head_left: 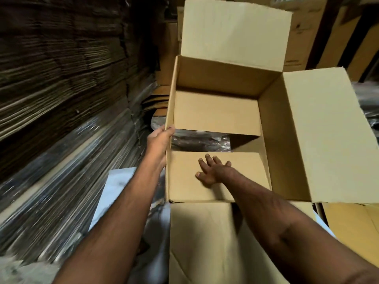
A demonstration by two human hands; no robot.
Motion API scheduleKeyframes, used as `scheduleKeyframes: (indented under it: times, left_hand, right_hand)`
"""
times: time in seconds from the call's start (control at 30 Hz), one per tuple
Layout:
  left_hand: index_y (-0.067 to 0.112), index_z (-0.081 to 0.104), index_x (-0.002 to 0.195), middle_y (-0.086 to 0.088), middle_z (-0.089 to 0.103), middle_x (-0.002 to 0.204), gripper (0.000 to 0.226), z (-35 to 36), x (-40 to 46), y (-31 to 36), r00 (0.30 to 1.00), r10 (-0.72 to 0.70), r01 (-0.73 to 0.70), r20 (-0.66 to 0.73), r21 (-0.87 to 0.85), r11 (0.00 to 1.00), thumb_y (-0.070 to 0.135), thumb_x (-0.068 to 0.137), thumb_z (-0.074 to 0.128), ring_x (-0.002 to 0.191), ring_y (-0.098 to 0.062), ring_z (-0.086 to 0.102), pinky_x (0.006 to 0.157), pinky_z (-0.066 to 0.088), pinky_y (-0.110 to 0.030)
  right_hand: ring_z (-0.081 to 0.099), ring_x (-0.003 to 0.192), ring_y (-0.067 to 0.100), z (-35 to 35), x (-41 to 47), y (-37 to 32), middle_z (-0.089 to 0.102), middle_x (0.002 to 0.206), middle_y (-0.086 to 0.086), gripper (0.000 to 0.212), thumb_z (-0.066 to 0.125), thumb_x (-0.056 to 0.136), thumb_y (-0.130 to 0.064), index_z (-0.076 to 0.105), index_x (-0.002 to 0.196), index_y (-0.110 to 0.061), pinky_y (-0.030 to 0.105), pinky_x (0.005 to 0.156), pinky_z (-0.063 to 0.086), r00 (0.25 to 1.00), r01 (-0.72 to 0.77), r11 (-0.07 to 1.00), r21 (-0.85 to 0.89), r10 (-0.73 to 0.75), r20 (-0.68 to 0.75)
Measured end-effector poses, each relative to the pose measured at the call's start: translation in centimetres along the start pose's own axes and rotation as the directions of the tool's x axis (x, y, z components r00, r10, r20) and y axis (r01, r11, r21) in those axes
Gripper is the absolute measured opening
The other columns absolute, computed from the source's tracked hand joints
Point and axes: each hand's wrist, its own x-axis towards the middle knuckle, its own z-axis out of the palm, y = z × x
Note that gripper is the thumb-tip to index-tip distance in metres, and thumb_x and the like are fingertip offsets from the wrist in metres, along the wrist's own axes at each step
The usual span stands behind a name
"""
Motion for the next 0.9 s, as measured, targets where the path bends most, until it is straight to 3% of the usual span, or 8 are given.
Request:
scheduleKeyframes:
  times: [0.13, 0.23, 0.3, 0.37, 0.47, 0.53, 0.8, 0.9]
  left_hand:
    - [0.017, 0.07, 0.115, -0.009, 0.073, 0.106, 0.028, 0.2, -0.2, 2.0, 0.996, 0.062, -0.06, -0.057, 0.03, 0.998, 0.029, 0.09, 0.068, 0.101, -0.027, 0.067, 0.093, 0.054, -0.049]
    - [0.015, 0.071, 0.106, -0.009, 0.072, 0.103, 0.017, 0.5, -0.1, 2.9, 0.991, 0.1, -0.097, -0.091, 0.039, 0.995, 0.023, 0.093, 0.065, 0.101, -0.029, 0.066, 0.093, 0.053, -0.042]
    - [0.013, 0.072, 0.108, -0.01, 0.072, 0.104, 0.019, 0.8, -0.1, 2.9, 0.991, 0.096, -0.092, -0.094, 0.051, 0.994, 0.022, 0.092, 0.066, 0.1, -0.028, 0.066, 0.093, 0.052, -0.043]
    - [0.012, 0.072, 0.108, -0.015, 0.072, 0.107, 0.02, 0.9, -0.2, 2.6, 0.99, 0.076, -0.071, -0.118, 0.053, 0.996, 0.021, 0.09, 0.068, 0.094, -0.027, 0.065, 0.095, 0.053, -0.047]
    - [0.012, 0.071, 0.107, -0.018, 0.072, 0.108, 0.018, 1.0, -0.6, 2.4, 0.989, 0.055, -0.052, -0.137, 0.03, 0.998, 0.017, 0.09, 0.068, 0.092, -0.026, 0.065, 0.097, 0.052, -0.052]
    - [0.01, 0.071, 0.11, -0.017, 0.072, 0.108, 0.02, 0.7, -0.7, 2.2, 0.989, 0.04, -0.039, -0.144, 0.005, 0.999, 0.016, 0.091, 0.068, 0.101, -0.032, 0.067, 0.098, 0.051, -0.052]
    - [0.009, 0.061, 0.085, -0.009, 0.064, 0.085, 0.013, 0.7, 0.9, 2.0, 0.965, -0.015, 0.001, -0.26, -0.052, 0.999, 0.016, 0.09, 0.07, 0.078, -0.023, 0.06, 0.071, 0.052, -0.032]
    - [0.01, 0.06, 0.094, -0.011, 0.066, 0.1, 0.02, 0.2, 2.7, 1.1, 0.942, -0.075, 0.059, -0.328, -0.058, 0.997, 0.023, 0.086, 0.072, 0.092, -0.028, 0.064, 0.09, 0.055, -0.042]
  right_hand:
    - [0.047, 0.123, 0.027, -2.4, -0.7, -0.2, 0.043, 0.15, 0.01, 0.068, 0.028, 0.1, -0.061, 0.042, 0.148, -0.014, 0.032, 0.1, 0.034, 0.985, 0.047, 0.999, 0.02, -0.05, 0.163]
    - [0.06, 0.108, 0.034, -3.5, -1.5, 0.2, 0.063, 0.121, 0.019, 0.045, 0.046, 0.101, -0.042, 0.065, 0.119, -0.005, 0.035, 0.084, 0.044, 0.959, 0.18, 0.983, -0.045, -0.185, -0.213]
    - [0.058, 0.107, 0.039, -4.1, -1.1, 0.3, 0.06, 0.115, 0.02, 0.035, 0.054, 0.095, -0.034, 0.062, 0.117, -0.008, 0.041, 0.083, 0.044, 0.706, 0.197, 0.974, -0.109, -0.219, -0.673]
    - [0.044, 0.126, 0.038, -5.5, -0.9, 0.6, 0.044, 0.139, 0.02, 0.056, 0.058, 0.086, -0.035, 0.048, 0.138, -0.015, 0.048, 0.095, 0.038, 0.496, 0.136, 0.99, -0.046, -0.108, -0.861]
    - [0.012, 0.15, 0.029, -7.2, 1.4, 4.2, 0.003, 0.165, 0.007, 0.082, 0.051, 0.089, -0.052, 0.012, 0.157, -0.027, 0.058, 0.115, 0.014, 0.846, -0.007, 1.0, 0.024, 0.018, -0.532]
    - [0.02, 0.15, 0.027, -6.8, 2.9, 6.9, 0.013, 0.165, 0.003, 0.092, 0.053, 0.083, -0.062, 0.009, 0.157, -0.03, 0.061, 0.119, 0.011, 0.984, -0.002, 0.998, 0.067, 0.014, -0.178]
    - [0.041, 0.135, 0.027, -7.0, 1.2, 5.4, 0.048, 0.147, 0.004, 0.051, 0.05, 0.096, -0.038, 0.045, 0.144, -0.021, 0.044, 0.108, 0.036, 0.797, 0.15, 0.988, 0.02, -0.109, -0.595]
    - [0.054, 0.114, 0.031, -8.5, 0.7, 5.2, 0.061, 0.119, 0.008, 0.035, 0.051, 0.094, -0.035, 0.063, 0.122, -0.018, 0.042, 0.092, 0.046, 0.687, 0.213, 0.977, 0.014, -0.14, -0.713]
